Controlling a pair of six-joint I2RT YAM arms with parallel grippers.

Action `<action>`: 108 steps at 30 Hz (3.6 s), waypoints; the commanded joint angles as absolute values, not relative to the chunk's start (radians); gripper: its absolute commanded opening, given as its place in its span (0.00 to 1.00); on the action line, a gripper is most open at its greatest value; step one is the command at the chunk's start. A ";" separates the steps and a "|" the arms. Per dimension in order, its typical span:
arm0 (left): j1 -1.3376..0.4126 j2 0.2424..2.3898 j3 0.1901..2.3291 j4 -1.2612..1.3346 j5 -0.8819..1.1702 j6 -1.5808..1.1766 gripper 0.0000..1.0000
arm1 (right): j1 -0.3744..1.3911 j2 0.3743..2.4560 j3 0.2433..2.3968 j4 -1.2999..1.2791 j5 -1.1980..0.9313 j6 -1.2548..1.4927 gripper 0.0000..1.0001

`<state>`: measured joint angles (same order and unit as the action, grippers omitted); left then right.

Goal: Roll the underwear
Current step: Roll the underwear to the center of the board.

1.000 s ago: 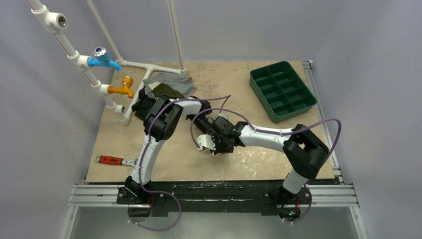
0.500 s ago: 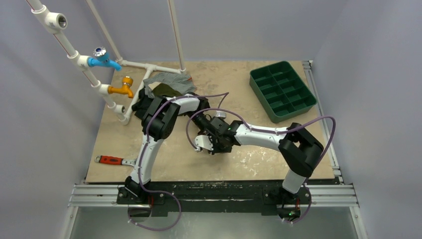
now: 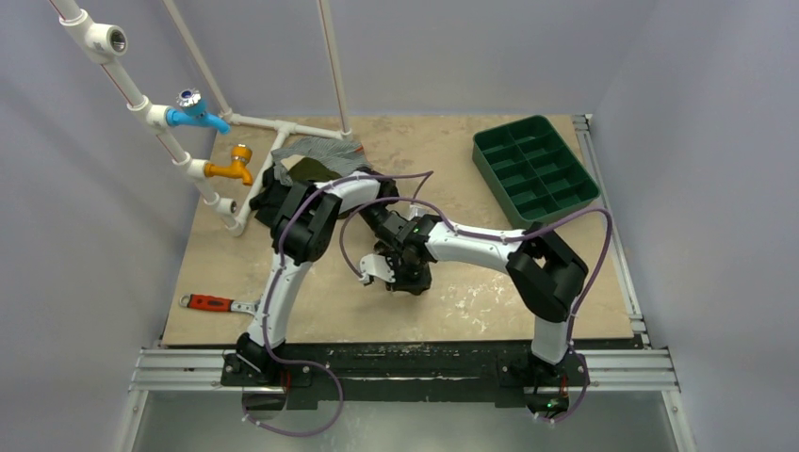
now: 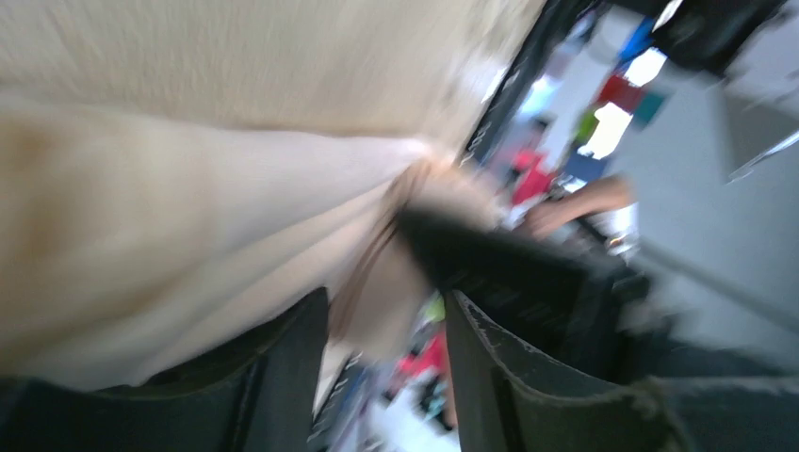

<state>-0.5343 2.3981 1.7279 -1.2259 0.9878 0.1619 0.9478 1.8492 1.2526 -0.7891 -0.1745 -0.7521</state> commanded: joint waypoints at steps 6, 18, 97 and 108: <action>-0.528 2.397 1.729 -1.051 0.832 0.119 0.55 | 1.000 1.945 1.242 -0.774 -0.466 -0.673 0.00; -0.529 2.285 1.676 -1.100 0.639 0.174 0.60 | 0.962 2.048 1.261 -0.785 -0.488 -0.636 0.00; -0.276 1.319 1.267 -0.683 0.080 0.233 0.74 | 0.686 2.514 1.624 -1.097 -0.437 -0.700 0.00; -0.276 1.128 1.147 -0.654 0.288 0.286 0.77 | 0.650 2.592 1.745 -1.199 -0.445 -0.741 0.00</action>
<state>-0.2760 1.1458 1.1606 -0.6807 0.1436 0.2543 0.6525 2.4786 1.7363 -1.4513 -0.8600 -0.6479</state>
